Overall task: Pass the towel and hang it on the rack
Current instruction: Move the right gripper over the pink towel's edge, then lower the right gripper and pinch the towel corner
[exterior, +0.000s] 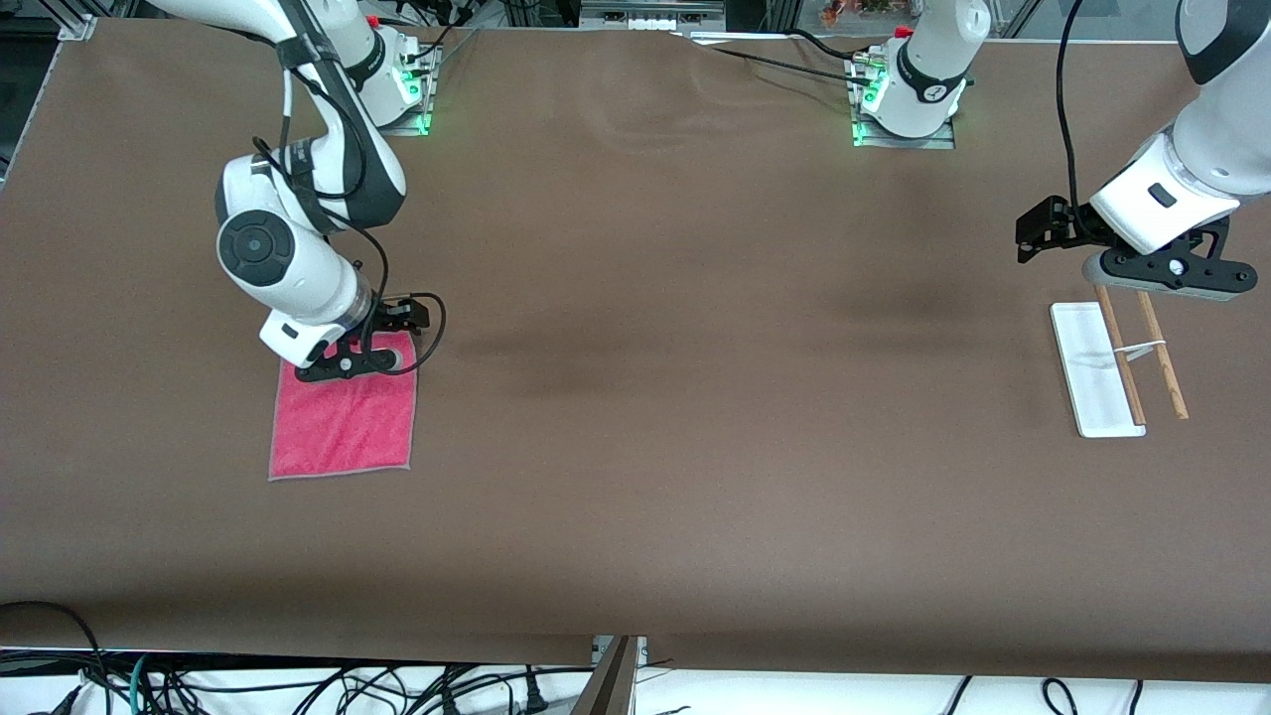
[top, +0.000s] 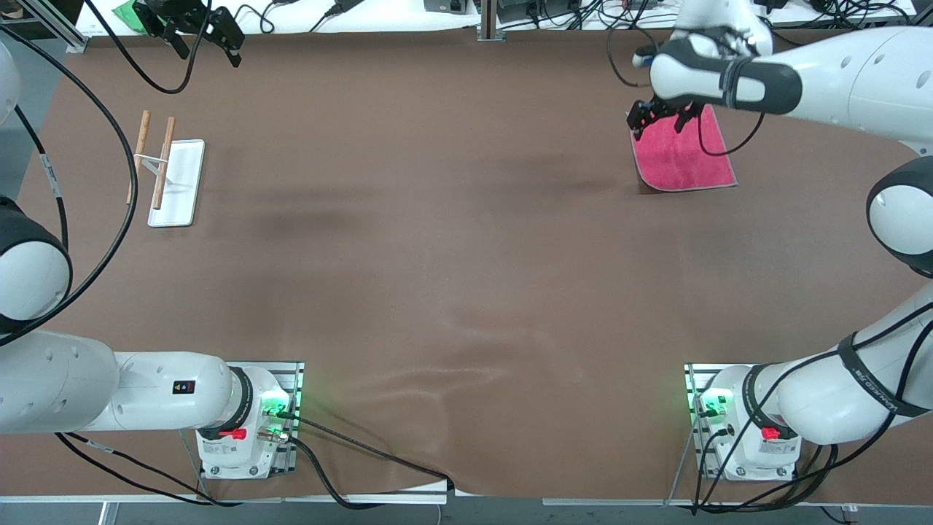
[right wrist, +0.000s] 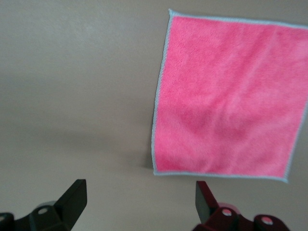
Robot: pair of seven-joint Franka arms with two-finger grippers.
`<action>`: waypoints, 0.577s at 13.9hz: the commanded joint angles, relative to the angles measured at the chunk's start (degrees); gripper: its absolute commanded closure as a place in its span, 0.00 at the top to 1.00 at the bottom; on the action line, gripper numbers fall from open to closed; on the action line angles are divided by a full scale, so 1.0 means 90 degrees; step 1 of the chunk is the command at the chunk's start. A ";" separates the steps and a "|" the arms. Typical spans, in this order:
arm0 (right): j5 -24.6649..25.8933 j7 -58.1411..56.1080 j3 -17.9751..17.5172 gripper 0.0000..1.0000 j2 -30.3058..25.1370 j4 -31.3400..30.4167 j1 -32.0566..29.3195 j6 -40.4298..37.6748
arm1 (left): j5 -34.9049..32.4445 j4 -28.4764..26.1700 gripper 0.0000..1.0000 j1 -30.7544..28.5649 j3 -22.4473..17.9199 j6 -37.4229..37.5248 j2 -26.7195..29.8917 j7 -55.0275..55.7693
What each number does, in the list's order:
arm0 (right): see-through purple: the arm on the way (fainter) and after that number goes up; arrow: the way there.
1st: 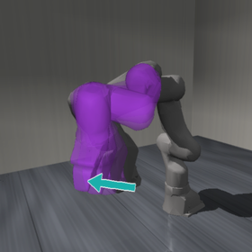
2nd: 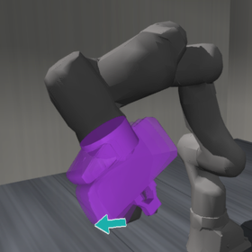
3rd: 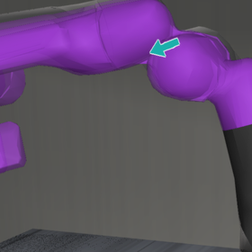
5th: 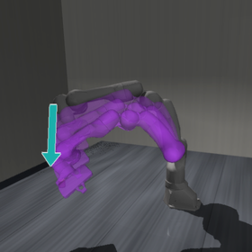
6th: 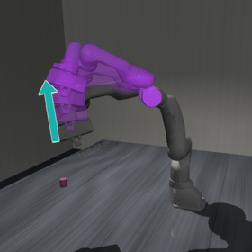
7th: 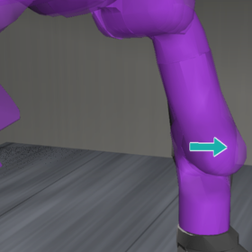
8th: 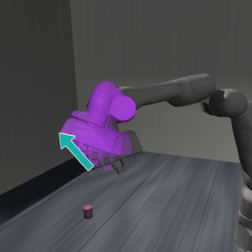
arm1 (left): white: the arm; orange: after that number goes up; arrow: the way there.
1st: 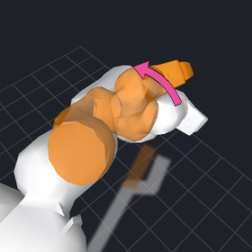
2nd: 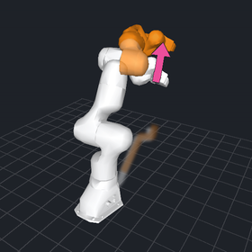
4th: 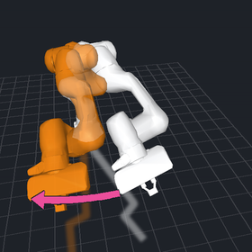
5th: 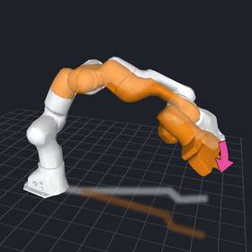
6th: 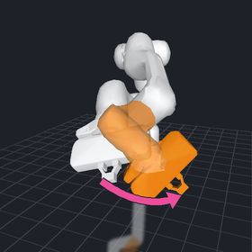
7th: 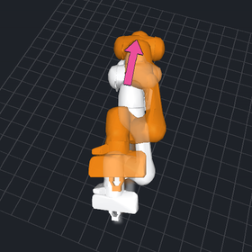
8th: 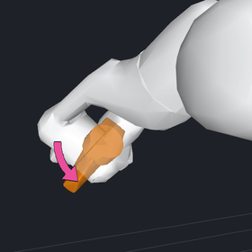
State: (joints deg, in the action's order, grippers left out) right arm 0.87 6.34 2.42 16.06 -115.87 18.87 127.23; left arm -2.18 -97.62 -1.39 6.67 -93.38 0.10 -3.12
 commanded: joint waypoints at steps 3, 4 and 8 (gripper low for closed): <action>0.0098 -0.0575 -0.0015 1.00 0.0031 -0.1440 0.0013 0.1913 | -0.0100 0.0144 1.00 -0.0021 0.0011 0.0121 -0.0070 -0.0132; 0.0108 -0.0751 -0.0015 1.00 0.0187 -0.1607 0.0003 0.2323 | -0.0100 0.0144 1.00 -0.0021 0.0011 0.0121 -0.0070 -0.0132; 0.0098 -0.1085 0.0024 0.99 0.0423 -0.1794 -0.0007 0.2787 | -0.0100 0.0144 1.00 -0.0021 0.0011 0.0121 -0.0070 -0.0132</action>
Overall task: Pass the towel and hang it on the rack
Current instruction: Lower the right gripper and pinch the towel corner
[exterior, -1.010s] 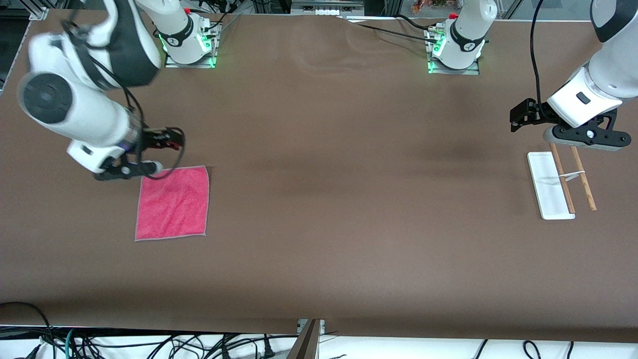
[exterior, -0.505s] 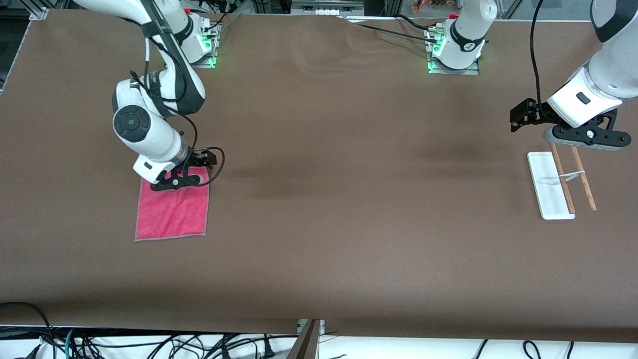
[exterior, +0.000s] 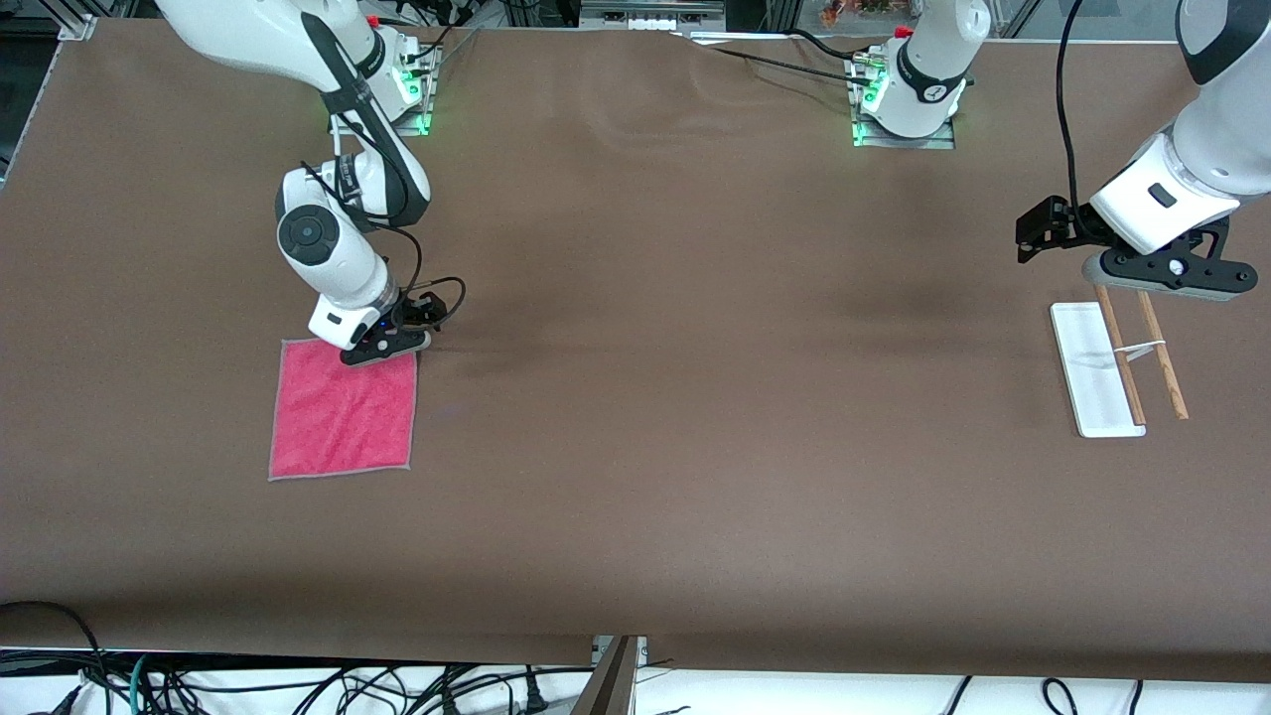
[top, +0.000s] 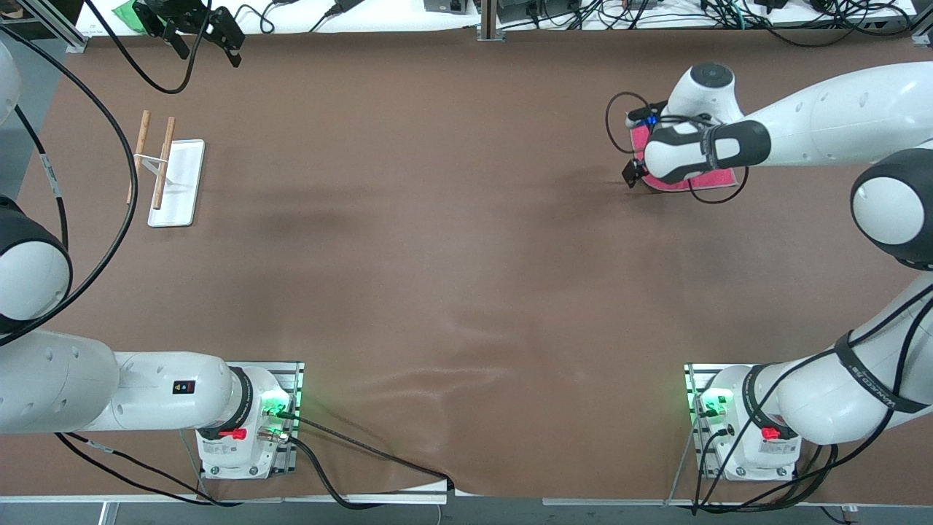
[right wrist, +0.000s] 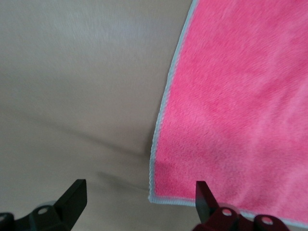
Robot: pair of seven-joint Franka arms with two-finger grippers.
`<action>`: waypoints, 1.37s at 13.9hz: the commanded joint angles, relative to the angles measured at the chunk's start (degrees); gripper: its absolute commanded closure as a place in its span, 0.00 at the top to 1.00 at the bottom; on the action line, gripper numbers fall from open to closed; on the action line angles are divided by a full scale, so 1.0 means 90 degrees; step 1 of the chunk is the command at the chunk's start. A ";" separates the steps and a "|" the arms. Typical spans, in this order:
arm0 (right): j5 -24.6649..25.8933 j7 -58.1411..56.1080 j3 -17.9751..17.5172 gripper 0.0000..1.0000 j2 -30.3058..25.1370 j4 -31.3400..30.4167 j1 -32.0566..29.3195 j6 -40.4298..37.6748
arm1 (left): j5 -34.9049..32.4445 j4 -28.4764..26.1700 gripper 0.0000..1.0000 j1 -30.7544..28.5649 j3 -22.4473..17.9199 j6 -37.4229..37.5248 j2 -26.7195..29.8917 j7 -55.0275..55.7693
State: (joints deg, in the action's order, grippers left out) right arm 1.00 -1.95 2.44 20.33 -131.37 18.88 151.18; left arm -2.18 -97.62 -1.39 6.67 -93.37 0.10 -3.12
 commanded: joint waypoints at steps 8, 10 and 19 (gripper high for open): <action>0.0074 -0.0672 0.0052 0.37 0.0134 -0.0042 -0.0154 0.0262 | -0.0100 0.0144 1.00 -0.0021 0.0011 0.0121 -0.0070 -0.0132; 0.0074 -0.0702 0.0052 0.06 0.0124 -0.0032 -0.0203 0.0253 | -0.0100 0.0144 1.00 -0.0021 0.0011 0.0121 -0.0070 -0.0132; -0.0014 -0.0449 0.0013 0.00 -0.0237 0.1447 -0.0203 -0.1830 | -0.0100 0.0134 1.00 -0.0031 0.0011 0.0121 -0.0060 -0.0132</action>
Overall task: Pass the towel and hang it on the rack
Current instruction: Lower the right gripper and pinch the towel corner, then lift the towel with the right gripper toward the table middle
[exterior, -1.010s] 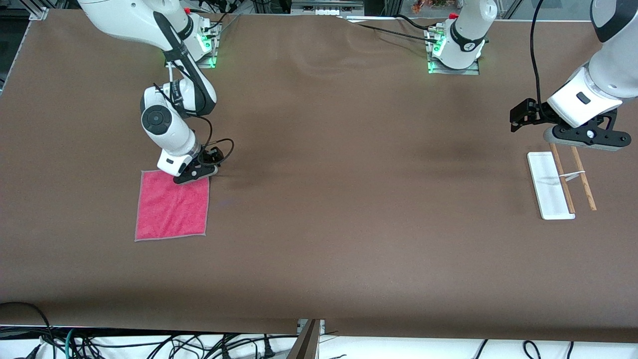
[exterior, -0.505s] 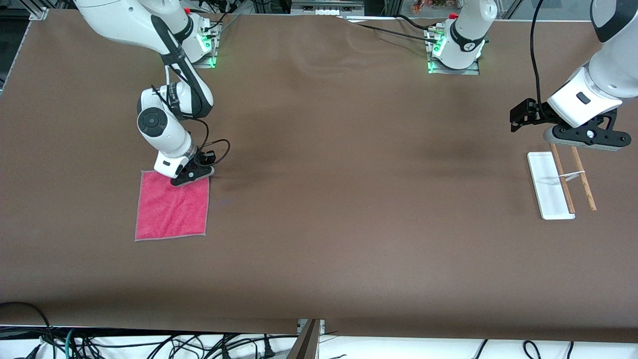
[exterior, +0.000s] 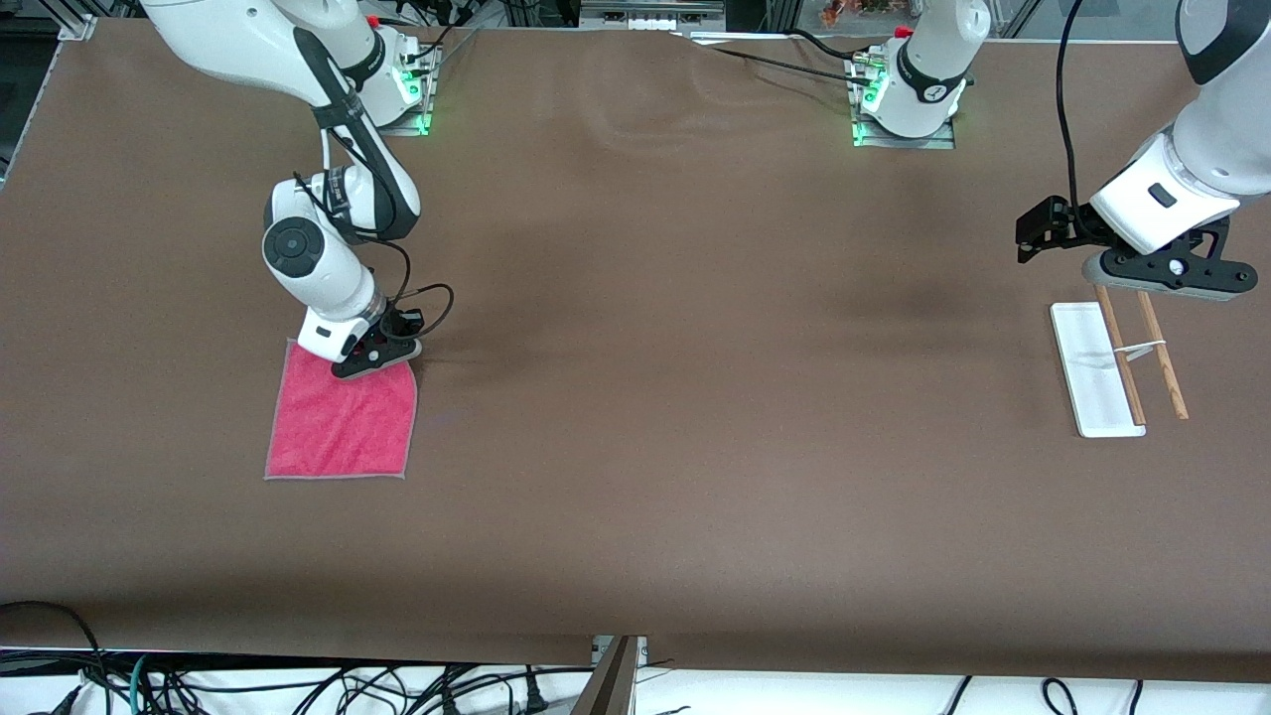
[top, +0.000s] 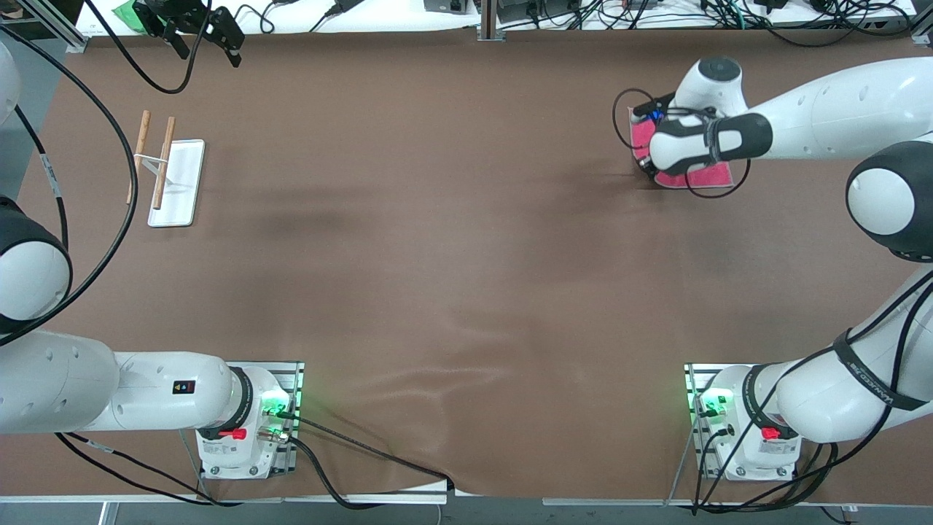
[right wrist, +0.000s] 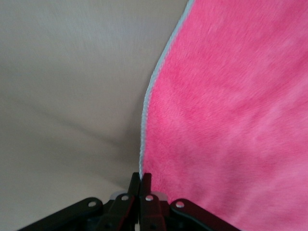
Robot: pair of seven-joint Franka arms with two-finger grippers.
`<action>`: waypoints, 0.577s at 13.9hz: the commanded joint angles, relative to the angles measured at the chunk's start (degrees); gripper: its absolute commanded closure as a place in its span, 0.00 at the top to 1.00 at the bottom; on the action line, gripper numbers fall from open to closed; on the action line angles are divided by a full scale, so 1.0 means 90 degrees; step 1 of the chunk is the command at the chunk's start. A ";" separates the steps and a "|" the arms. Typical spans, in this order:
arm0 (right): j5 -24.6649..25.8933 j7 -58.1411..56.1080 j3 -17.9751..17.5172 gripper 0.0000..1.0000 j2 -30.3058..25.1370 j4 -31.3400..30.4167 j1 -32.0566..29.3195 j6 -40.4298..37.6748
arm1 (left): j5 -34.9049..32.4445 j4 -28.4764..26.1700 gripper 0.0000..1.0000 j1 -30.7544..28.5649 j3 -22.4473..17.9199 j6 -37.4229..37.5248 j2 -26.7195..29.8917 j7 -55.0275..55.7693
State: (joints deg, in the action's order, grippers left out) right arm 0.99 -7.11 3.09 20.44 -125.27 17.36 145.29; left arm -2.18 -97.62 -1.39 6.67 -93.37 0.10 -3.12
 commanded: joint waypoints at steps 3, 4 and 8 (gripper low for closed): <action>-0.0013 0.0410 -0.0090 0.00 -0.0191 0.2507 0.0024 -0.3383 | -0.0100 0.0134 1.00 -0.0031 0.0011 0.0121 -0.0069 -0.0132; -0.0013 0.0390 -0.0090 0.00 -0.0172 0.3045 0.0034 -0.3970 | -0.0100 0.0134 1.00 -0.0031 0.0011 0.0121 -0.0069 -0.0132; -0.0694 0.0400 -0.0099 0.00 0.0014 0.4717 0.0102 -0.5818 | -0.0100 0.0144 1.00 -0.0031 0.0011 0.0121 -0.0069 -0.0132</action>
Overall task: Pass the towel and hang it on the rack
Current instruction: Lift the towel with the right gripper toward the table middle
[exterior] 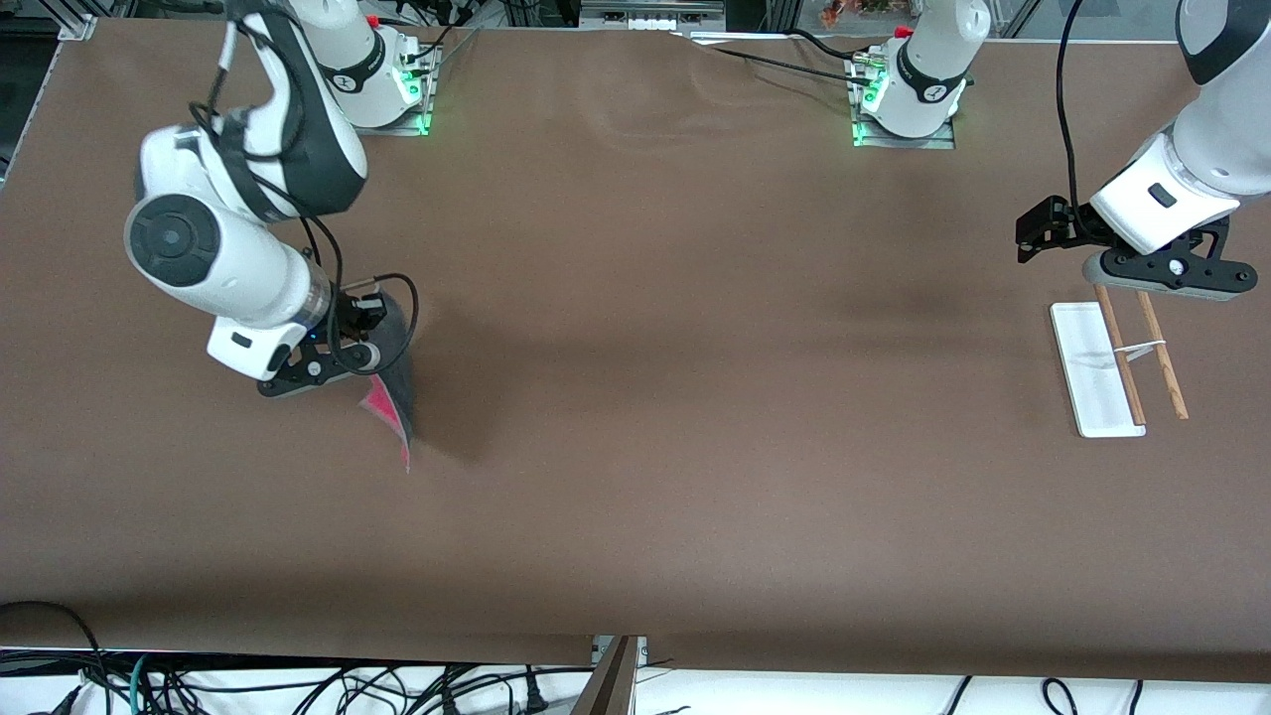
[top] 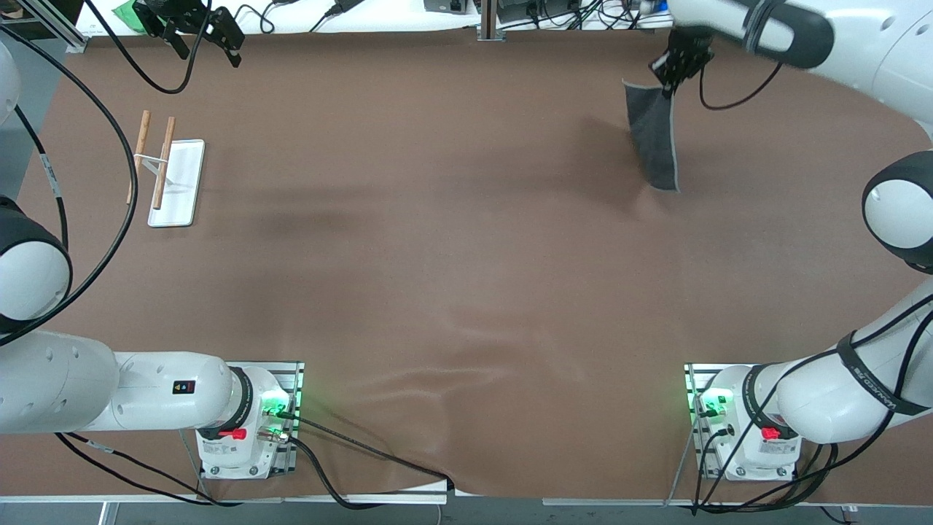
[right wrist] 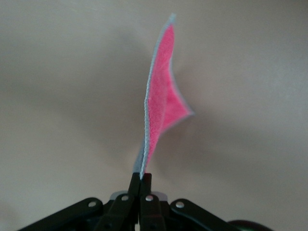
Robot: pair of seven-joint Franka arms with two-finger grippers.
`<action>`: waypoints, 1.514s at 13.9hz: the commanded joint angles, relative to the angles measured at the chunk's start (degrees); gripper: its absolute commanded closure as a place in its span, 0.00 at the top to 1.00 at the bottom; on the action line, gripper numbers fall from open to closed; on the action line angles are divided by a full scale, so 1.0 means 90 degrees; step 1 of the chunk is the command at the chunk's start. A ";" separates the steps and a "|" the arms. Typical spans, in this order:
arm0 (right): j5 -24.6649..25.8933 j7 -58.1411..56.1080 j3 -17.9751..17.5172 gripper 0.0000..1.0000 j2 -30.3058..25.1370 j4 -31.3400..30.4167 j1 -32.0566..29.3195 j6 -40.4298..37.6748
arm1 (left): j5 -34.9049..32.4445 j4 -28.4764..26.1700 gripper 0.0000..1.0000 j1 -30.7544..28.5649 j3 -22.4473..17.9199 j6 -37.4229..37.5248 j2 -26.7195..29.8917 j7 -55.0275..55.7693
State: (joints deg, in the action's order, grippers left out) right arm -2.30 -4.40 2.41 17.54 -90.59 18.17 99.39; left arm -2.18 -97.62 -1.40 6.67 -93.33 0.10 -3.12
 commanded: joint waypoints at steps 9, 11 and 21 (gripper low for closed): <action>-0.2643 0.3200 -0.0033 0.00 0.0433 0.2311 0.0812 -0.1737 | -0.0090 0.0134 1.00 -0.0030 0.0011 0.0126 -0.0069 -0.0132; -0.3023 0.4039 -0.0033 0.00 0.0550 0.2720 0.1066 -0.1698 | -0.0090 0.0134 1.00 -0.0040 0.0011 0.0135 -0.0069 -0.0132; -0.5183 0.6356 -0.0033 0.00 0.0639 0.3015 0.1516 -0.0206 | 0.0437 0.0173 1.00 0.0048 0.0031 0.0360 -0.0050 -0.1760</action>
State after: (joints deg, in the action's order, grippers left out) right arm -46.43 48.95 1.82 22.18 -65.47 30.57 94.99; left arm 0.67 -97.62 -1.30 6.78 -91.40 0.09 -12.34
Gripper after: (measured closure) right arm 0.982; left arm 0.000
